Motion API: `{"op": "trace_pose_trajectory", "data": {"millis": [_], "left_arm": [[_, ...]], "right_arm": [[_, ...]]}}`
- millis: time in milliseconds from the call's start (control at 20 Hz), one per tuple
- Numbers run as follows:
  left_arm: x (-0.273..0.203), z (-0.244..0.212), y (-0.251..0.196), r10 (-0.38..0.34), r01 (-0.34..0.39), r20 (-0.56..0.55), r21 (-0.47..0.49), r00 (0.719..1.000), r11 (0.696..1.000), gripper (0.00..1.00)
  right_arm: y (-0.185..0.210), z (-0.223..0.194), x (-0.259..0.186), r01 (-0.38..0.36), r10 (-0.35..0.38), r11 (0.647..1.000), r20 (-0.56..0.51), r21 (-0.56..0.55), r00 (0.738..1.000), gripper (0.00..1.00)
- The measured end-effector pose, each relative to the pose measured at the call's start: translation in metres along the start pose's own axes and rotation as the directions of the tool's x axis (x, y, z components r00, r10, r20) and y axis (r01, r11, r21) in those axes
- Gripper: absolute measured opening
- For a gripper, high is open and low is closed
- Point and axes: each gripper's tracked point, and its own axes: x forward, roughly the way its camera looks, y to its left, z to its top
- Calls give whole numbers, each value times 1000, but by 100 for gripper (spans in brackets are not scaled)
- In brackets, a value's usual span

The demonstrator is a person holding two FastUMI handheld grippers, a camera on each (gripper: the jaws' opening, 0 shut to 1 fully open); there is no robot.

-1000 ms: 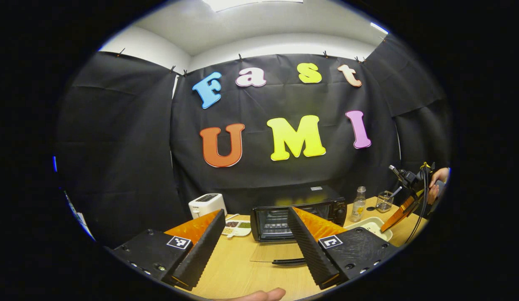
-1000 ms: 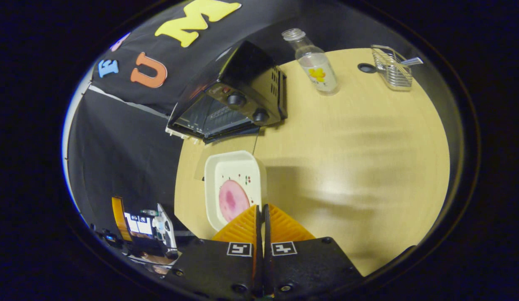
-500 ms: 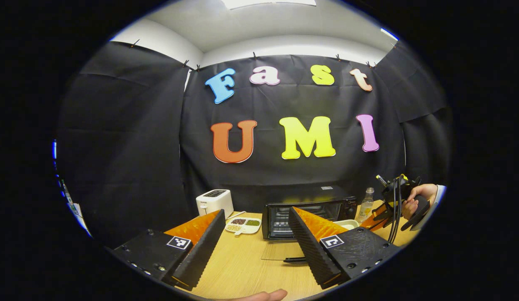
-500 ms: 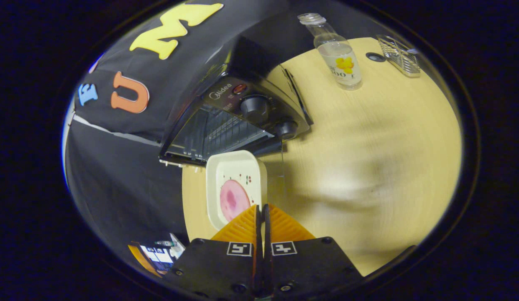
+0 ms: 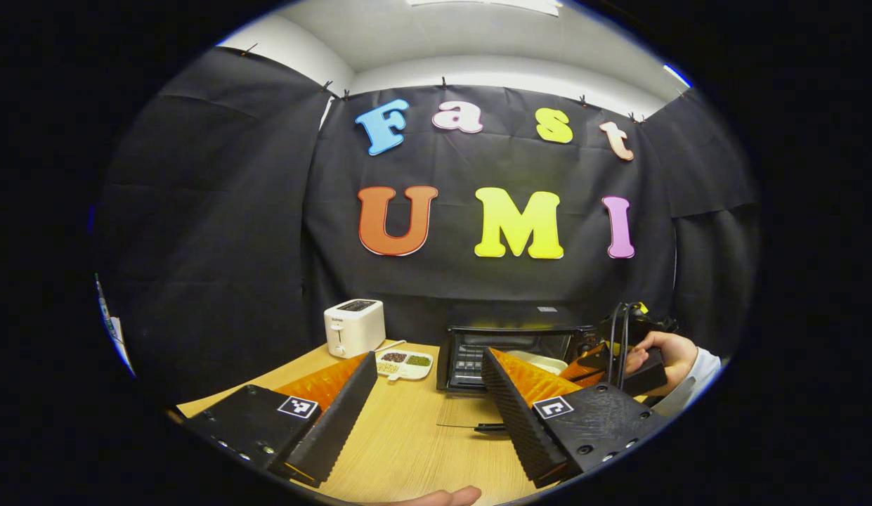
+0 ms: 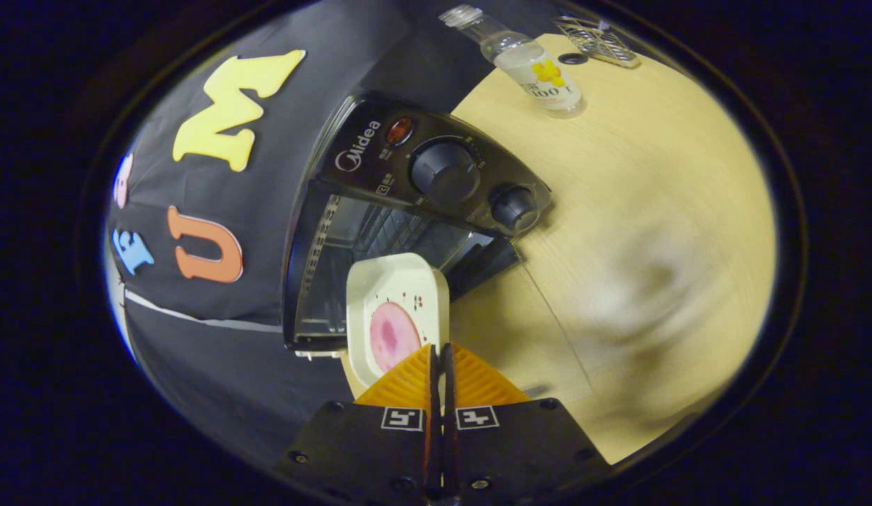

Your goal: Open the electric oven with the left hand, put the food in, and close the electric oven.

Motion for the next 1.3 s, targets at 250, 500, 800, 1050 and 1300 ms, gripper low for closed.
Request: {"op": "trace_pose_trajectory", "data": {"millis": [250,500,800,1050,1300], "left_arm": [[-3,-12,20,23,-23,-22,12,999,1000,95],[-7,-20,38,57,-56,-32,41,998,998,95],[-5,-30,40,63,-59,-59,53,996,997,95],[0,-32,38,57,-54,-63,58,996,997,95],[1,-36,31,52,-46,-96,65,994,997,95]], "right_arm": [[19,13,36,-37,28,998,152,55,988,4],[42,38,59,-150,120,986,307,78,944,5],[61,61,82,-267,232,963,372,45,899,6],[53,67,88,-243,225,970,401,-6,888,10],[61,56,74,-270,304,953,408,-139,861,17]]}}
